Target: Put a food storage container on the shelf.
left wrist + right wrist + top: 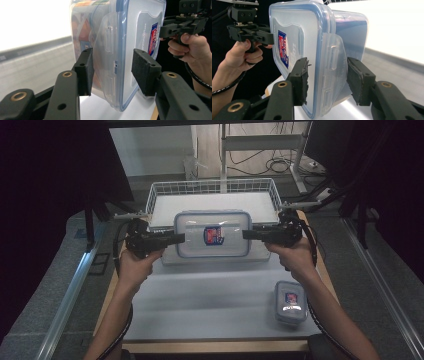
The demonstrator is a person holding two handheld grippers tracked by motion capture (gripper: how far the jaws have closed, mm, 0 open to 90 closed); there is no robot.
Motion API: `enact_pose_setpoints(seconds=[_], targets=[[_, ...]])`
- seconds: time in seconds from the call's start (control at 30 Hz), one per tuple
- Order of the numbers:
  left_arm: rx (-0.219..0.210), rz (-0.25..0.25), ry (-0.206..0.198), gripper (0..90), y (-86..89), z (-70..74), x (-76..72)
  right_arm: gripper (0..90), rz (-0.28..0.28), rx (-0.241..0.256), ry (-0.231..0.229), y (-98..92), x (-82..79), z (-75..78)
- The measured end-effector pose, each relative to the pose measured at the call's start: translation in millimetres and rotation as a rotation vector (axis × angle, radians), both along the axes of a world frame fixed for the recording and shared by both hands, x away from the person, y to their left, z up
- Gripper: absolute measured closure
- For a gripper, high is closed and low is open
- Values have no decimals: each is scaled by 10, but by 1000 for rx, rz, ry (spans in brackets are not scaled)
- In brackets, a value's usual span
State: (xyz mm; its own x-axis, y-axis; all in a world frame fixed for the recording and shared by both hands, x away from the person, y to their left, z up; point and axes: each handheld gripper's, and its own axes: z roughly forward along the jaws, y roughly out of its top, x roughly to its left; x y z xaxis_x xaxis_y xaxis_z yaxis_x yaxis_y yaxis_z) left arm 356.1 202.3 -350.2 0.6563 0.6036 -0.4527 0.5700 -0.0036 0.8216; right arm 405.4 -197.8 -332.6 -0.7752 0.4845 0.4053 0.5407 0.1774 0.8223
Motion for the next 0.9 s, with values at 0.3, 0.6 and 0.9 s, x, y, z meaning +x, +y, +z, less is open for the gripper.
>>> enact_pose_setpoints(seconds=[0.3,0.6,0.9], targets=[[-9,18,-9,535,14,170,185,529,-9,10,4,30,208,165],[-12,32,6,534,-16,244,380,521,-37,14,-3,39,413,281],[-38,49,37,524,-13,242,582,525,-62,52,30,41,623,297]])
